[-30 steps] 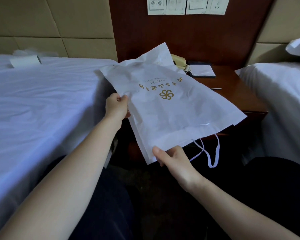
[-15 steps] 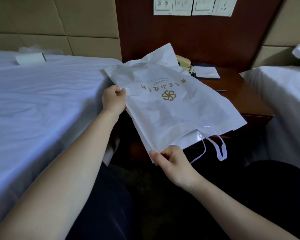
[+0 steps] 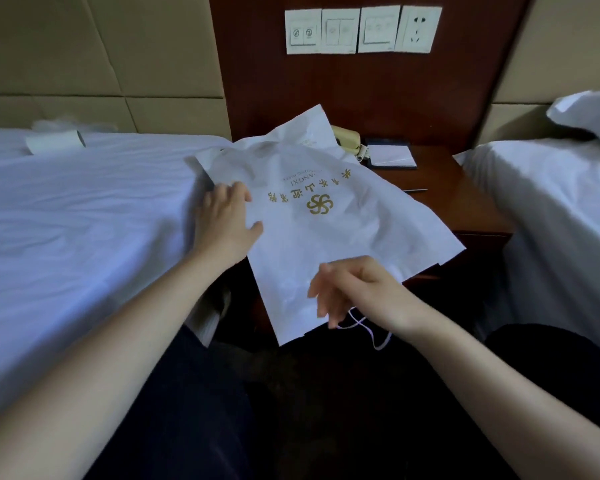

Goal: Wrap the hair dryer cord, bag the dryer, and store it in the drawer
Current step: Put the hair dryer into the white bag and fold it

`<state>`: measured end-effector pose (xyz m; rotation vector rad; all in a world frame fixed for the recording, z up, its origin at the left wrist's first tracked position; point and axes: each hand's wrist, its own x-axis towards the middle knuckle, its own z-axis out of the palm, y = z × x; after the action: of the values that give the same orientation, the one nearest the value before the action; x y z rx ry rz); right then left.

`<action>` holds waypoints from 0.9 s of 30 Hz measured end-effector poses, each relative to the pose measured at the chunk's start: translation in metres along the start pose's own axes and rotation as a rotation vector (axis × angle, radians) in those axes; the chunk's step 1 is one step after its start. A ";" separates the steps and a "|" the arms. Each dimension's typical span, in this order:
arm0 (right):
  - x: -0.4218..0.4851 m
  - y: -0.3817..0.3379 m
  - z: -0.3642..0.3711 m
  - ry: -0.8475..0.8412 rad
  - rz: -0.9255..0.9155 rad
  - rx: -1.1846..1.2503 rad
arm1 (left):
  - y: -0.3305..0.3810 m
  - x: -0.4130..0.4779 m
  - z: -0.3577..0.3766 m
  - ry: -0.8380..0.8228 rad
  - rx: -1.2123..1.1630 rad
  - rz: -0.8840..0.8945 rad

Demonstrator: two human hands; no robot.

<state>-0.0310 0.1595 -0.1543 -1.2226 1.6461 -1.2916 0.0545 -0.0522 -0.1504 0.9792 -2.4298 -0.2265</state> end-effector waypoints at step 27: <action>0.112 0.052 -0.190 0.370 0.370 -0.511 | 0.050 0.080 0.086 -0.411 0.080 0.186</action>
<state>-0.2527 0.1132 -0.1537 -0.9123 2.4438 -0.9273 -0.0688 -0.0736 -0.1761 0.7922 -2.9052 -0.2905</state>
